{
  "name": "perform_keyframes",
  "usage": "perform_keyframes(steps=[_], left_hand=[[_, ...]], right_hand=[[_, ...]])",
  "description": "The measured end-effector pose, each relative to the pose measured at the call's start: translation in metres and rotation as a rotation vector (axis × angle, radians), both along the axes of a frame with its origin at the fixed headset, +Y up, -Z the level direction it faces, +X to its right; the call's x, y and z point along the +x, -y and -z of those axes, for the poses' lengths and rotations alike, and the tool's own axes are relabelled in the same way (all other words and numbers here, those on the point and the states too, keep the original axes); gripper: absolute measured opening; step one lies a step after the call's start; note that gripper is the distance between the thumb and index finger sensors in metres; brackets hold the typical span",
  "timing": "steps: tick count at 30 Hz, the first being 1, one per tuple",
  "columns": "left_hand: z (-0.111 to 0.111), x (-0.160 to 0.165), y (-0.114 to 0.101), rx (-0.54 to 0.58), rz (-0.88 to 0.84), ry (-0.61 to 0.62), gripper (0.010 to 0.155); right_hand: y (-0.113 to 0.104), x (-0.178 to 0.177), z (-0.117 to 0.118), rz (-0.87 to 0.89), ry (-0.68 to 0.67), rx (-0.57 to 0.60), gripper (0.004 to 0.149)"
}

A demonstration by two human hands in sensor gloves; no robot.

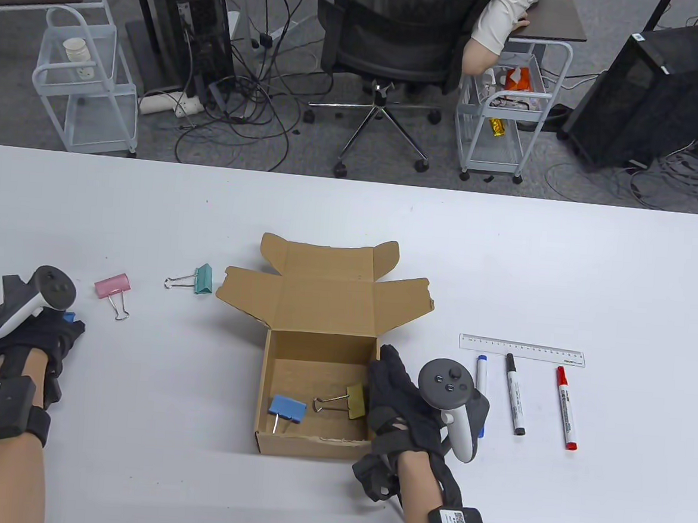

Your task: Open four flaps of mailer box and unpack office supplies

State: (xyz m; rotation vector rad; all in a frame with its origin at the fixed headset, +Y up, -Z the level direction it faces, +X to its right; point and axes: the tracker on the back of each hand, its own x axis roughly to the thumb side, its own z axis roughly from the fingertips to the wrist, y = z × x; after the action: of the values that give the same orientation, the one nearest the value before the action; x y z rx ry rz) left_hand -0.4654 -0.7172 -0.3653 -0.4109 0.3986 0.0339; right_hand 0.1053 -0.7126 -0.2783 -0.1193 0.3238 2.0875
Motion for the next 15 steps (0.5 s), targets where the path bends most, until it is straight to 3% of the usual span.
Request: perform_keyframes(steps=[15], left_hand=[[-0.0052, 0.0031, 0.0004, 0.014, -0.015, 0.012, 0.075]], right_hand=[[0.0000, 0.0000, -0.0002, -0.003, 0.003, 0.001, 0.064]])
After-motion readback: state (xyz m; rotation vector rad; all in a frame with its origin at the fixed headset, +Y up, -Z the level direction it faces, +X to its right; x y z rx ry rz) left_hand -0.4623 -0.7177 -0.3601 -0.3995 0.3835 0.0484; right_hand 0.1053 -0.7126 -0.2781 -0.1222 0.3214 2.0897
